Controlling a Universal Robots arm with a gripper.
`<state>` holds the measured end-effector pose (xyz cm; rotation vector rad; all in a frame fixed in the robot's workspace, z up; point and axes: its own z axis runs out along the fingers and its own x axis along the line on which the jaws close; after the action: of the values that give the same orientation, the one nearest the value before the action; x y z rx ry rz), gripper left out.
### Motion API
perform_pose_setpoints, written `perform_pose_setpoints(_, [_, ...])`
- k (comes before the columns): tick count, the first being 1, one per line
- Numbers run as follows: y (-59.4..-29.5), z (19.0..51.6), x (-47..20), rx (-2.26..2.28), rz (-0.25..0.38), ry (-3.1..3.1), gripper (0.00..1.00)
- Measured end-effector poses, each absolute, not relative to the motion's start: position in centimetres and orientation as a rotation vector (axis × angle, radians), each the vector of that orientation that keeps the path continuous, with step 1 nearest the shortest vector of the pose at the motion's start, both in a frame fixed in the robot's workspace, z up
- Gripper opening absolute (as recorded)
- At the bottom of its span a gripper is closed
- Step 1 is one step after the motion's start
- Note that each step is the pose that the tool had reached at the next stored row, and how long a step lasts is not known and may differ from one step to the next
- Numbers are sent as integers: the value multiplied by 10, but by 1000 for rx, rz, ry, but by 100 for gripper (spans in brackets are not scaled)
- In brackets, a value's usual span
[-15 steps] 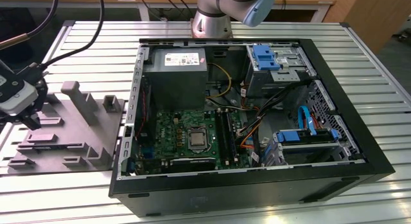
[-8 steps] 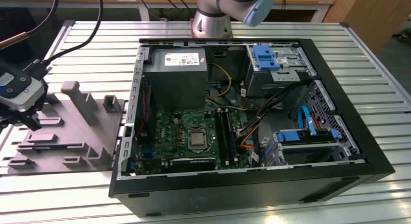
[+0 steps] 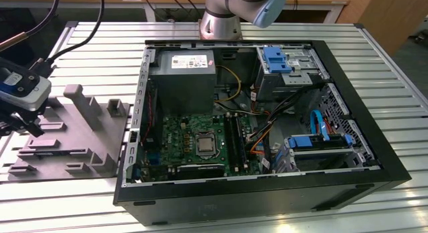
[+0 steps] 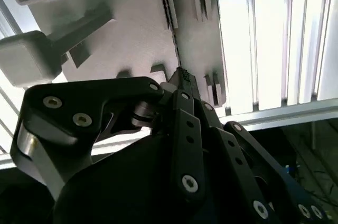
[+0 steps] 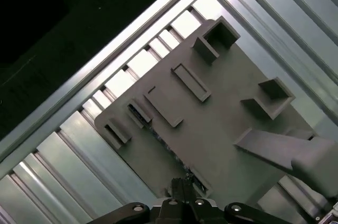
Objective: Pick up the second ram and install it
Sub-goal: 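Pick up the second ram and move it above second insertion slot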
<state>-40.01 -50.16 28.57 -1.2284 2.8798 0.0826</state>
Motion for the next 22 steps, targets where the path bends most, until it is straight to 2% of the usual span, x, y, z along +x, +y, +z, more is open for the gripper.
perform_pose_setpoints(22, [-502, 277, -400, -1781, 84, 2588, 10])
